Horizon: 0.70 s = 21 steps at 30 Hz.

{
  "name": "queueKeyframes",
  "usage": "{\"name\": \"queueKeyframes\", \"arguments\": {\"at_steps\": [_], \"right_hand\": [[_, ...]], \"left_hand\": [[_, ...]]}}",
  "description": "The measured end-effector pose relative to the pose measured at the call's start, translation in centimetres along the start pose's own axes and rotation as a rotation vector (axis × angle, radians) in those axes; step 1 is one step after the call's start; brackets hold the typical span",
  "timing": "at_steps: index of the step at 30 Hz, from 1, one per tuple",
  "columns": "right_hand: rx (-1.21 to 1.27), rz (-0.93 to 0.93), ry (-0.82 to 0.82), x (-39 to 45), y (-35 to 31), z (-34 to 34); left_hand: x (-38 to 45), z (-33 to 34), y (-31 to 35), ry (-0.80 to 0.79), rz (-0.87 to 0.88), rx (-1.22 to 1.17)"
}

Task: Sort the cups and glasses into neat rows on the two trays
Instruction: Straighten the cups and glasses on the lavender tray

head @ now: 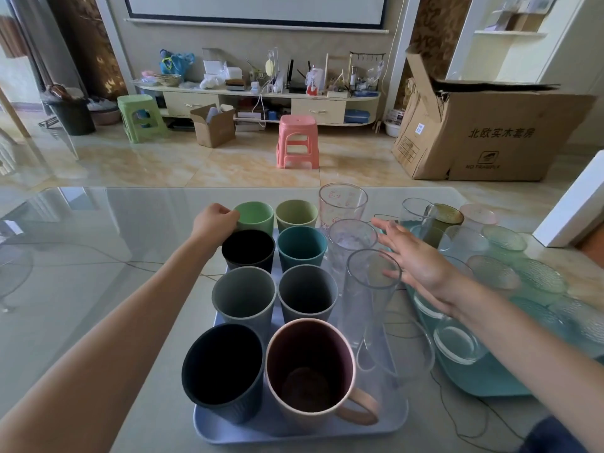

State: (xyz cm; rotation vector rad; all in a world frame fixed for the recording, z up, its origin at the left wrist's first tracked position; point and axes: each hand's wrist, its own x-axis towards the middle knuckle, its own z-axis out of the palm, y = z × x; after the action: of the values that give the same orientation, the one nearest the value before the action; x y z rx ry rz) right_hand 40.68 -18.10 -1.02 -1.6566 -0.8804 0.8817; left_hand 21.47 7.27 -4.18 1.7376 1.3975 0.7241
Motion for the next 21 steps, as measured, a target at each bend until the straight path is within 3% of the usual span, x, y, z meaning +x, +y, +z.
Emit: {"name": "queueKeyframes", "arguments": {"at_steps": [18,21], "right_hand": [[-0.036,0.004,0.021,0.0,-0.3,0.4],[-0.117,-0.005,0.022,-0.4,-0.7,0.4]], "left_hand": [[-1.2,-1.2,0.3,-0.085,-0.062,0.004],[-2.2,-2.5,0.4,-0.075,-0.041,0.105]]}}
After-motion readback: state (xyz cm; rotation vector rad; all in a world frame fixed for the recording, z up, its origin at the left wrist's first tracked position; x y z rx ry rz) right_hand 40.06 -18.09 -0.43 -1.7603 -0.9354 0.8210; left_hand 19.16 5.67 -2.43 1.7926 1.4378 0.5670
